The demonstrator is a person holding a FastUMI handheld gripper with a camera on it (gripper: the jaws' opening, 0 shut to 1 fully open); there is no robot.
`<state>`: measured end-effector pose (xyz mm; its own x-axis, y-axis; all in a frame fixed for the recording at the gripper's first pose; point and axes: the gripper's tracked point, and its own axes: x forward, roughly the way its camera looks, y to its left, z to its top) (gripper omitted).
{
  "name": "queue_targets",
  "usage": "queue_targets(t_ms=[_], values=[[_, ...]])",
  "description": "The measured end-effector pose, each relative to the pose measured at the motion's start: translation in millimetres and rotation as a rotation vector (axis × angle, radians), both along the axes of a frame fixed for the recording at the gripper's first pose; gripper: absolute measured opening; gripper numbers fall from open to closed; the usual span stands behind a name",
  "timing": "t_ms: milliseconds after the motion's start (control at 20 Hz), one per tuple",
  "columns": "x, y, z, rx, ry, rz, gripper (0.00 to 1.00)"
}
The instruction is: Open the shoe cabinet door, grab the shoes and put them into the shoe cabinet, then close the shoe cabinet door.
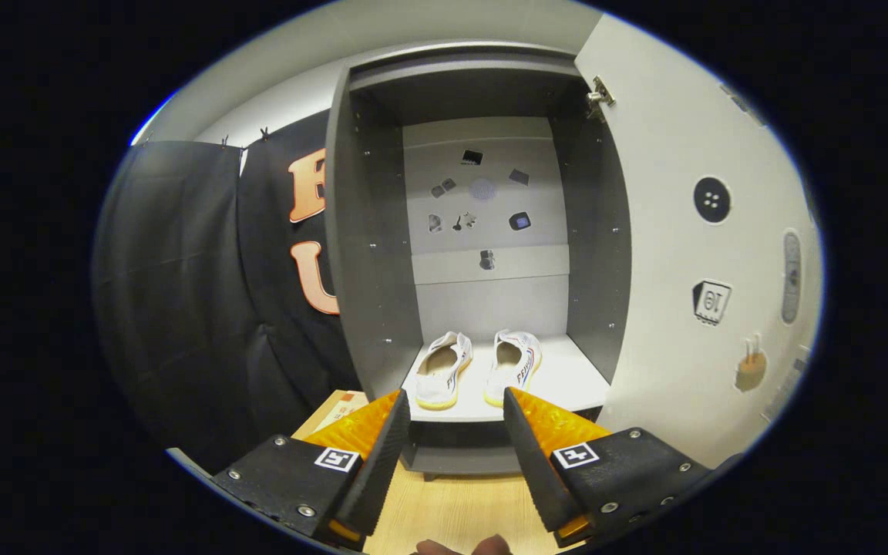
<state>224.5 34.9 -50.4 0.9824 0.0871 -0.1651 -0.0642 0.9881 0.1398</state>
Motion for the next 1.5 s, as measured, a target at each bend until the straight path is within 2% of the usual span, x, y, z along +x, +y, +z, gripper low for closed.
queue_targets(t_ms=[350, 650, 800, 1100, 1200, 1400, 1500], values=[[-103.4, -19.9, 29.3, 0.039, -0.072, 0.051, 0.84], [-194.2, -72.7, 44.2, -0.025, -0.132, 0.102, 0.85], [-226.7, -102.0, 45.5, -0.006, -0.142, 0.125, 0.85], [-247.8, -174.0, 36.7, 0.048, -0.159, 0.142, 0.86], [-241.9, -192.4, 33.5, 0.067, -0.158, 0.142, 0.86], [-221.8, -246.4, 29.2, 0.087, -0.186, 0.079, 0.86], [-209.1, -253.7, 28.8, 0.092, -0.182, 0.085, 0.87]])
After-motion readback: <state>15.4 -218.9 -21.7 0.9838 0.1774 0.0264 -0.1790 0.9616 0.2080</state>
